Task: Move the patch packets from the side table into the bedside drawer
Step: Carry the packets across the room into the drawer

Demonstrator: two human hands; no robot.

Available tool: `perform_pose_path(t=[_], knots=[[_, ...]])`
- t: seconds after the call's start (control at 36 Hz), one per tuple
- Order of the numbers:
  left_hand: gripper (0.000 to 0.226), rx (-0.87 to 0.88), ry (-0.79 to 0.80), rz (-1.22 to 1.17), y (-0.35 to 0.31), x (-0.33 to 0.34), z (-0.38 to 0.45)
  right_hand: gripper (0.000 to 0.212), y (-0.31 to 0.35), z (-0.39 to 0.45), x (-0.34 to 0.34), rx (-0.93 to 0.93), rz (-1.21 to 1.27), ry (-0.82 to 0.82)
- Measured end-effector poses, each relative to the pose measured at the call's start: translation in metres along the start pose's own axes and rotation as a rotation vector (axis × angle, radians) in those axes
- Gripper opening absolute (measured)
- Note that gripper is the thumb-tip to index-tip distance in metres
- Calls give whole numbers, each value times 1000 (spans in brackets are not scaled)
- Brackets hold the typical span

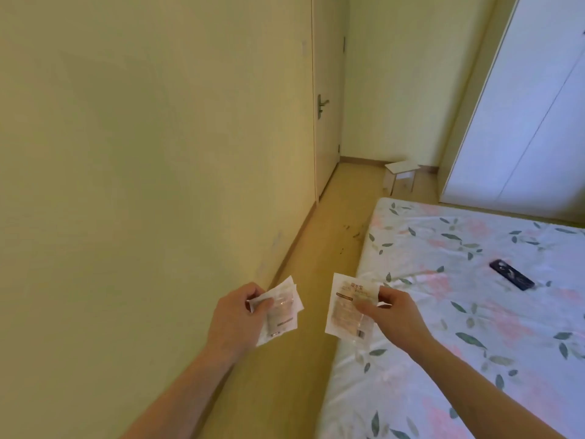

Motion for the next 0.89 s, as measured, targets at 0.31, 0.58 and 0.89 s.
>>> perform_pose_path(t=[0.31, 0.58, 0.89], knots=[[24, 181, 89, 25, -28, -19, 195, 14, 52, 136, 24, 24, 45, -121], [19, 310, 233, 40, -59, 33, 387, 13, 78, 285, 4, 45, 54, -304], [30, 433, 432, 40, -149, 111, 578, 13, 97, 405, -43, 125, 110, -553]])
Point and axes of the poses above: each hand's wrist, its own z-axis towards the middle knuckle, its own x-axis out of the palm, y = z × x, the point moved 5 cm from there along z, towards the middle knuckle, and after that the axes turned 2 degrees about -x, right-handed, at the moved point
